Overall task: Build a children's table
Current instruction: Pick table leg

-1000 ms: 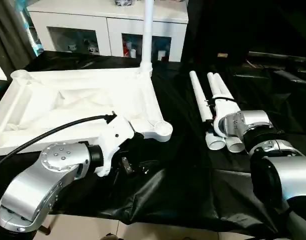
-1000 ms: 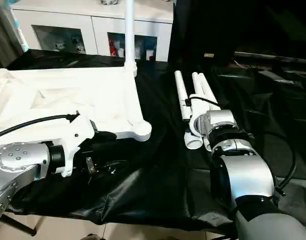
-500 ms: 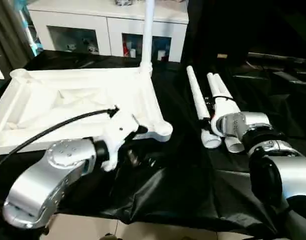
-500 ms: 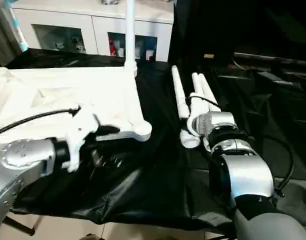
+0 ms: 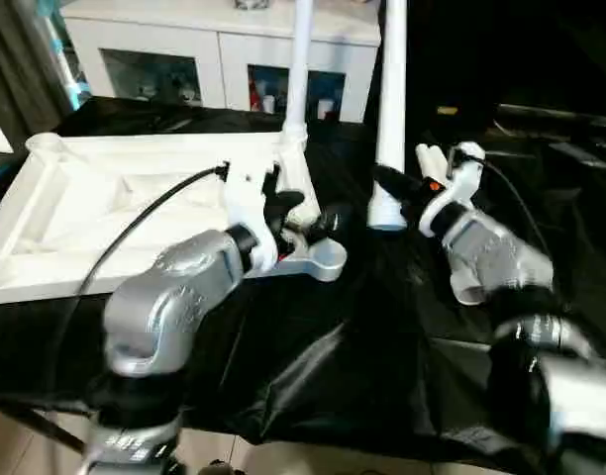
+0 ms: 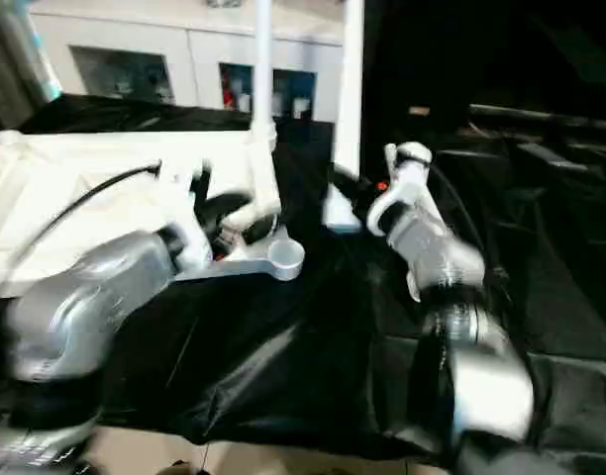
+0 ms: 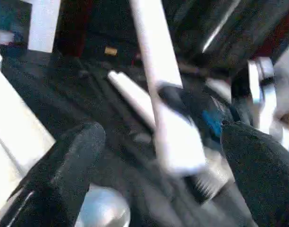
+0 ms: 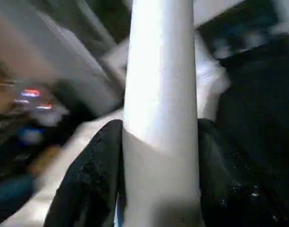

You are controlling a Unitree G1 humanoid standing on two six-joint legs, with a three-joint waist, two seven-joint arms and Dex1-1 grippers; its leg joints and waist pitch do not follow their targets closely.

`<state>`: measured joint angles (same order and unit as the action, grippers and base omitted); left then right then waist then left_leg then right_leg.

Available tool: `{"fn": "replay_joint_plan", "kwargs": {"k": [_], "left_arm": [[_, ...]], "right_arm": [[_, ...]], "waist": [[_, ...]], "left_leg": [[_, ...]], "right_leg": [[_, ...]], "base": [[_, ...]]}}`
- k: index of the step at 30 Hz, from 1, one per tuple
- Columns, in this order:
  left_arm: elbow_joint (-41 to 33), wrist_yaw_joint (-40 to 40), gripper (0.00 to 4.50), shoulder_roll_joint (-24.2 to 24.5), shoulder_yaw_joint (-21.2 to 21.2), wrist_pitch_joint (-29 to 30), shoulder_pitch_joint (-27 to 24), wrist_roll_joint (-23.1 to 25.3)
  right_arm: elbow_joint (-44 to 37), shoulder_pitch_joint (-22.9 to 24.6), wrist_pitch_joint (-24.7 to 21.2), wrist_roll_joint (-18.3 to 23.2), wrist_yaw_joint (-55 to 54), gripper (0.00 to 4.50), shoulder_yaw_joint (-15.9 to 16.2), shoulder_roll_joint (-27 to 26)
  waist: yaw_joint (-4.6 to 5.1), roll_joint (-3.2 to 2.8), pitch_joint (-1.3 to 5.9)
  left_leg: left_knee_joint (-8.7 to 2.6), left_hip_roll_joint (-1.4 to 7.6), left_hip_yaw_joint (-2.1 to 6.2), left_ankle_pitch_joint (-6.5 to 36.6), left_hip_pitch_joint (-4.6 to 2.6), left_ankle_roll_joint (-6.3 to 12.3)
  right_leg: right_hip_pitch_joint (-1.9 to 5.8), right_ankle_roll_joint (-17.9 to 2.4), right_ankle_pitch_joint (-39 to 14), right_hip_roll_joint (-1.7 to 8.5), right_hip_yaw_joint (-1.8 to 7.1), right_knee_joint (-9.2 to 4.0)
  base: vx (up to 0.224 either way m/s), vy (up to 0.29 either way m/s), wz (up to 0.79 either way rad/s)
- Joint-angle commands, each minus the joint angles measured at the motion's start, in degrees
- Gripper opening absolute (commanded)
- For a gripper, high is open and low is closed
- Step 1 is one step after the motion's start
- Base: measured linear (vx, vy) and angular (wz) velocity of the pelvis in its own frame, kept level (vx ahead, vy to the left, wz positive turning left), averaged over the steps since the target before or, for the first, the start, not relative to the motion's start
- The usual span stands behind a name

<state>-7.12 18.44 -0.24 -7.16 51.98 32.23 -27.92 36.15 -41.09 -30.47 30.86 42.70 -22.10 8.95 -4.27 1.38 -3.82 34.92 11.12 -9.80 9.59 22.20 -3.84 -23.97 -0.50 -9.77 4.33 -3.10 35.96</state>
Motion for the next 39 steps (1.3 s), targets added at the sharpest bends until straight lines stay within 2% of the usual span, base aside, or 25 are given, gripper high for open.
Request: {"fn": "replay_joint_plan", "kwargs": {"k": [1, 3, 4, 6, 7, 8, 9, 11, 15, 16, 18, 20, 25, 26, 31, 32, 34, 39], "left_arm": [[2.7, -1.7, 4.5, -2.3, -3.8, 0.1, 3.1, -3.6], [4.5, -2.2, 4.5, -4.2, -5.7, 0.2, 5.2, -5.9], [5.3, -2.4, 4.5, -5.2, -6.8, 0.4, 6.3, -7.5], [7.3, -3.8, 4.5, -7.9, -9.2, 0.6, 8.8, -11.5], [7.9, -4.3, 4.5, -8.5, -9.7, 0.7, 9.4, -12.5], [8.2, -4.3, 4.5, -8.7, -9.7, 0.9, 9.6, -12.6], [8.3, -4.4, 4.5, -8.8, -9.8, 1.0, 9.7, -12.7], [8.9, -4.6, 4.5, -9.8, -10.2, 1.0, 10.3, -13.1], [8.8, -4.4, 4.5, -11.4, -11.0, 2.9, 10.7, -16.5], [8.5, -4.5, 4.5, -11.4, -10.8, 3.8, 10.7, -18.2], [7.9, -4.3, 4.5, -11.1, -10.1, 4.7, 10.3, -19.4], [7.4, -4.4, 4.5, -10.5, -9.2, 5.1, 9.7, -19.2], [7.5, -5.8, 4.5, -9.8, -9.6, 5.2, 9.2, -18.3], [7.4, -6.1, 4.22, -8.9, -9.7, 5.4, 9.1, -18.6], [6.9, -6.4, 4.01, -6.9, -9.7, 6.1, 8.7, -19.9], [6.9, -6.4, 3.81, -6.9, -9.7, 6.1, 8.7, -19.9], [6.3, -5.8, 3.76, -5.6, -9.3, 6.8, 8.0, -20.1], [5.2, -4.7, 3.37, -3.8, -9.0, 8.0, 6.6, -20.5]], "right_arm": [[-9.6, 2.6, -4.3, 6.1, 4.1, 1.9, 0.4, -0.3], [-15.1, 5.6, -7.0, 9.5, 5.8, 1.9, 0.7, -0.8], [-18.0, 7.2, -8.7, 11.3, 6.7, 1.9, 1.1, -1.0], [-24.1, 11.0, -11.5, 13.7, 8.3, 1.9, 3.3, -1.3], [-25.7, 12.0, -12.3, 14.1, 8.6, 1.9, 4.0, -1.4], [-26.4, 12.3, -12.7, 14.2, 8.7, 1.9, 4.3, -1.4], [-26.9, 12.6, -12.9, 14.4, 8.7, 1.9, 4.4, -1.5], [-28.8, 13.6, -14.3, 14.6, 8.9, 1.9, 5.5, -1.3], [-31.7, 15.4, -16.0, 14.5, 8.0, 1.9, 7.7, -1.0], [-32.3, 15.9, -16.4, 14.4, 7.4, 1.9, 8.5, -0.7], [-32.8, 16.1, -16.5, 14.1, 7.5, 1.9, 9.6, -0.2], [-33.3, 16.1, -16.7, 13.8, 8.0, 1.9, 10.5, 0.1], [-33.4, 15.6, -16.8, 13.7, 7.8, 1.9, 11.1, -0.1], [-33.2, 15.5, -16.6, 13.0, 7.8, 1.9, 12.0, 0.2], [-31.8, 15.2, -15.5, 11.0, 7.1, 1.9, 14.1, 0.9], [-31.8, 15.2, -15.5, 11.0, 7.1, 1.9, 14.1, 0.9], [-31.0, 14.5, -15.3, 11.0, 7.0, 1.9, 14.2, 1.2], [-30.2, 13.4, -15.1, 10.9, 7.8, 1.9, 14.3, 2.1]], "waist": [[-0.55, 0.16, 4.83], [-0.77, 0.25, 4.7], [-0.9, 0.31, 4.72], [-1.08, 0.11, 4.53], [-1.3, 0.12, 4.54], [-1.23, 0.26, 4.55], [-1.13, 0.34, 4.55], [-1.29, 0.14, 4.46], [-1.28, 0.12, 4.53], [-1.26, 0.48, 4.55], [-1.36, 0.26, 4.55], [-1.4, 0.55, 4.58], [-1.59, 0.58, 4.64], [-1.66, 0.59, 4.63], [-1.76, 0.73, 4.49], [-1.79, 0.66, 4.45], [-1.75, 0.57, 4.43], [-1.72, 0.47, 4.47]], "left_leg": [[-3.53, 0.94, -0.13, 8.9, -0.81, 3.49], [-3.74, 0.95, 0.02, 9.9, -0.74, 3.14], [-3.72, 1.08, 0.03, 10.2, -0.94, 3.0], [-3.82, 1.06, 0.05, 11.1, -0.95, 2.49], [-3.83, 1.21, 0.1, 11.3, -1.12, 2.22], [-4.0, 1.09, 0.24, 11.3, -0.78, 2.13], [-4.02, 1.12, 0.31, 11.5, -0.74, 1.76], [-3.97, 1.12, 0.21, 11.8, -1.04, 1.21], [-4.18, 1.23, 0.37, 11.1, -0.83, 0.64], [-4.14, 1.23, 0.32, 10.8, -0.77, 0.65], [-4.18, 1.32, 0.3, 10.4, -0.91, 0.6], [-4.25, 1.37, 0.26, 9.6, -0.81, 0.86], [-4.19, 1.36, 0.21, 7.8, -0.7, 1.34], [-4.18, 1.35, 0.19, 7.5, -0.69, 1.41], [-4.26, 1.31, 0.13, 7.9, -0.69, 0.87], [-4.32, 1.34, 0.18, 8.3, -0.7, 0.69], [-4.4, 1.39, 0.25, 8.9, -0.76, 0.5], [-4.41, 1.42, 0.22, 8.7, -0.84, 0.1]], "right_leg": [[3.97, -12.4, -8.2, 2.59, 1.78, -4.6], [3.91, -11.2, -12.0, 2.67, 1.64, -4.94], [3.76, -11.0, -12.7, 2.73, 1.65, -4.98], [3.56, -10.2, -15.4, 2.75, 1.59, -5.35], [3.48, -9.9, -15.6, 2.83, 1.68, -5.48], [3.64, -9.3, -16.0, 2.74, 1.52, -5.43], [3.59, -8.8, -17.2, 2.87, 1.48, -5.54], [3.21, -8.3, -18.4, 2.86, 1.59, -5.81], [3.47, -8.3, -16.6, 2.9, 1.53, -5.57], [3.54, -8.3, -16.2, 2.94, 1.54, -5.53], [3.42, -8.7, -15.5, 2.99, 1.56, -5.44], [3.65, -8.9, -14.5, 3.09, 1.5, -5.46], [3.81, -8.4, -13.3, 3.18, 1.51, -5.37], [3.82, -8.4, -12.9, 3.19, 1.49, -5.37], [3.84, -8.0, -14.2, 3.24, 1.49, -5.49], [3.8, -7.7, -15.1, 3.27, 1.47, -5.55], [3.72, -7.3, -15.8, 3.21, 1.47, -5.61], [3.72, -7.8, -14.2, 3.16, 1.49, -5.42]], "base": [[0.0, 0.0, 0.0], [0.0, 0.0, 0.0], [0.0, 0.0, 0.0], [0.0, 0.0, 0.0], [0.0, 0.0, 0.0], [0.0, 0.0, 0.0], [0.0, 0.0, 0.0], [0.0, 0.0, 0.0], [0.0, 0.0, 0.0], [0.0, 0.0, 0.0], [0.0, 0.0, 0.0], [0.0, 0.0, 0.0], [0.0, 0.0, 0.0], [0.0, 0.0, 0.0], [0.0, 0.0, 0.0], [0.0, 0.0, 0.0], [0.0, 0.0, 0.0], [0.0, 0.0, 0.0]]}}
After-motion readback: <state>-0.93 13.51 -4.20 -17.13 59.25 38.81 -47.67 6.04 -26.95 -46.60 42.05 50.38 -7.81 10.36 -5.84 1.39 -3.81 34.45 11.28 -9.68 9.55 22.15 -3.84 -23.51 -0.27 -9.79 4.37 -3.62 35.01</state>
